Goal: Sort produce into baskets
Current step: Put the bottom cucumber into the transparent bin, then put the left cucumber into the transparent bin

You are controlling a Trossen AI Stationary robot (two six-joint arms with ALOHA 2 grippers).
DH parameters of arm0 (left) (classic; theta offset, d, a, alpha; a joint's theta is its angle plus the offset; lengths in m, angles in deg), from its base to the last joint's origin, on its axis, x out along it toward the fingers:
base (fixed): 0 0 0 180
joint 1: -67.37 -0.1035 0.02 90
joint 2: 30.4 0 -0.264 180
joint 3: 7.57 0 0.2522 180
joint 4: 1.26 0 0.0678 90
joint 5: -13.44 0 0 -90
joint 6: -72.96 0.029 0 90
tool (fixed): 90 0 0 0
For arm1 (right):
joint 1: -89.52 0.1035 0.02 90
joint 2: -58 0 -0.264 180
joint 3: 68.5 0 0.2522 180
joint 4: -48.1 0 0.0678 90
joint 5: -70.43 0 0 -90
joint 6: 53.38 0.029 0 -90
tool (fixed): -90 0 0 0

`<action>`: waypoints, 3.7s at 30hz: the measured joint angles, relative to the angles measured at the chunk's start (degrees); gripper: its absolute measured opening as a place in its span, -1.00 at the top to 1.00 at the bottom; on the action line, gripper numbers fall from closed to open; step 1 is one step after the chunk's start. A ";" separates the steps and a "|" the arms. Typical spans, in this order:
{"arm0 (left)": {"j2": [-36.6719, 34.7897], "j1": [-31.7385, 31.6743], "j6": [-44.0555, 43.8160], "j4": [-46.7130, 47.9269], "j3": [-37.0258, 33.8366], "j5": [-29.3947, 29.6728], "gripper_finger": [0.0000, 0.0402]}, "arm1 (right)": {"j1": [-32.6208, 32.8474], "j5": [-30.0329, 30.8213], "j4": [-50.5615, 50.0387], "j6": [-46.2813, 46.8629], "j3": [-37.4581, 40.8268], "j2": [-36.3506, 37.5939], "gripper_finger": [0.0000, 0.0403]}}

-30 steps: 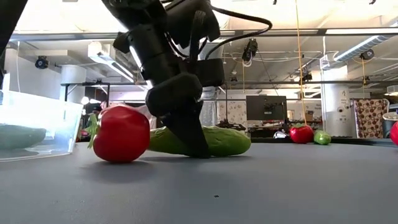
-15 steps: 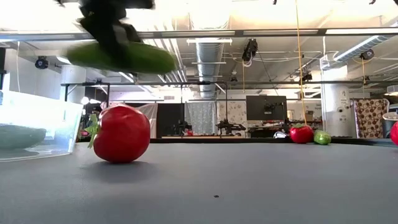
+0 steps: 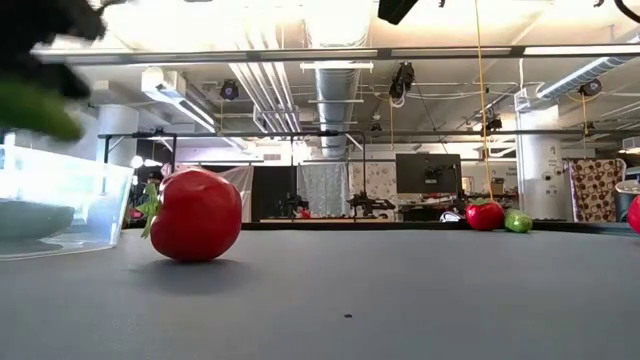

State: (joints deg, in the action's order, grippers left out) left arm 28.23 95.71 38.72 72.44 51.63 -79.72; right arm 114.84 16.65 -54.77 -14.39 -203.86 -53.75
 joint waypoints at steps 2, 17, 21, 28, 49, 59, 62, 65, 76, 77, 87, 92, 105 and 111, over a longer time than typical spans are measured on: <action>-1.22 0.00 -1.21 -0.15 -3.51 -0.92 0.32 | -0.01 -0.02 0.10 0.60 0.00 0.00 -0.19; 5.84 -0.30 -9.23 -7.30 -13.87 5.07 0.27 | -0.81 -0.02 2.60 3.88 0.00 -0.05 -0.16; 6.80 -0.31 -9.84 -4.66 -13.96 5.65 0.09 | -0.71 -0.07 2.64 3.85 0.02 -0.11 -0.18; 6.12 -0.31 -9.40 0.47 -8.07 5.97 -0.30 | -1.67 -0.17 0.32 3.67 -1.75 0.62 -0.24; 6.41 -52.99 -20.91 -6.43 10.76 49.00 -0.40 | -0.18 4.85 -0.38 11.43 -4.42 8.18 -0.22; 12.54 -69.16 -16.74 -21.93 2.20 39.05 -0.40 | 3.59 5.68 -0.60 17.02 -4.33 5.16 -0.22; 15.54 -70.65 -15.89 -24.52 0.95 37.63 -0.40 | 3.70 5.68 -0.62 18.22 -4.21 4.64 -0.22; 18.15 -72.92 -15.92 -26.41 0.57 35.47 -0.40 | 3.70 5.77 -0.66 19.76 -4.20 4.35 -0.23; 29.14 -79.49 -16.21 -30.94 0.70 27.09 -0.40 | 3.53 5.97 -0.64 19.99 -4.17 3.74 -0.20; 29.98 -79.71 -16.54 -31.08 0.70 26.13 -0.40 | 3.53 6.09 -0.64 19.99 -4.17 3.74 -0.20; 32.37 -80.01 -17.29 -34.45 0.72 23.04 -0.39 | 3.49 7.43 -0.64 20.62 -4.17 3.72 -0.18; 32.46 -80.21 -18.29 -34.49 0.72 22.93 -0.28 | 3.44 7.43 -0.64 20.64 -4.17 3.72 -0.17; 31.15 -80.37 -14.89 -31.23 2.76 22.48 0.19 | 3.44 7.30 -0.62 22.11 -4.17 3.72 -0.16; 23.11 -78.69 -9.11 -30.09 3.68 20.37 0.21 | 3.44 7.30 -0.61 22.60 -4.17 3.72 -0.16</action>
State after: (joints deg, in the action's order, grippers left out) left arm 51.34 17.01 29.62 42.35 55.31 -59.35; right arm 118.28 23.95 -55.39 8.21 -208.03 -50.03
